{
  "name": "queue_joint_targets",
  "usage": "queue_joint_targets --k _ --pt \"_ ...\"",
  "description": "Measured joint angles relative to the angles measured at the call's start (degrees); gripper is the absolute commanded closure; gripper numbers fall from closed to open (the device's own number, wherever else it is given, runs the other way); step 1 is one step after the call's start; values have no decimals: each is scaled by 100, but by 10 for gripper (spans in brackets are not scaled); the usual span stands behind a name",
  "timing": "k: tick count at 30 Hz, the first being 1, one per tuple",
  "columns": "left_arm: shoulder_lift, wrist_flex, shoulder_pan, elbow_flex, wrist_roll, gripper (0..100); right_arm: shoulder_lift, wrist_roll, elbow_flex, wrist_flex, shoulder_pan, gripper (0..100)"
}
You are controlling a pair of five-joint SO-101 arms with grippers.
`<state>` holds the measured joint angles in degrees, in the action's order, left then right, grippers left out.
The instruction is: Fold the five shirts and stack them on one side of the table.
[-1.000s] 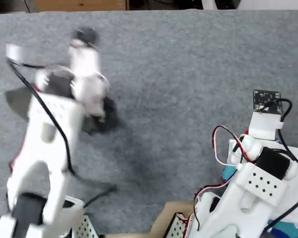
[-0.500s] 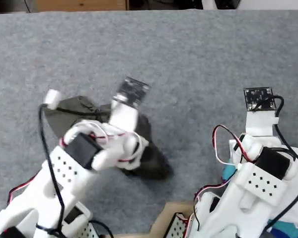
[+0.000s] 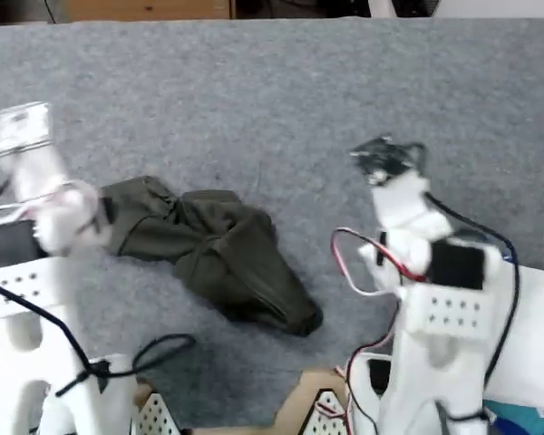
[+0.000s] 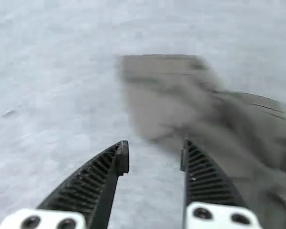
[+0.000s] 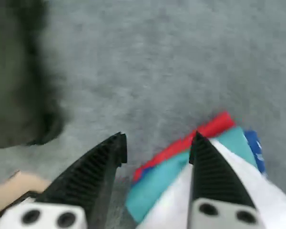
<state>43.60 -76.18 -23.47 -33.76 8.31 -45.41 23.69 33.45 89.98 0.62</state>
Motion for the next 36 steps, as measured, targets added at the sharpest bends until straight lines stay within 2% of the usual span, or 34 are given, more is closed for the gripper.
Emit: queue_joint_targets --k 5,9,15,20,25,36 --pt "0 976 -1591 -1002 360 831 1196 -79 -958 615 -1152 855" --pt "0 1714 -2470 -1565 712 831 1829 -26 -1459 1046 -1600 906" --pt "0 2110 -3253 -1732 993 829 1916 1037 -1521 1108 -1776 910" --pt "0 2127 -3455 -1732 1020 831 1389 1952 -923 1116 -2198 910" --pt "0 2127 -3314 -1732 1020 832 695 2567 343 1116 -2743 910" --pt "0 2136 -2998 -1969 1020 832 404 2637 1767 211 -3675 910"
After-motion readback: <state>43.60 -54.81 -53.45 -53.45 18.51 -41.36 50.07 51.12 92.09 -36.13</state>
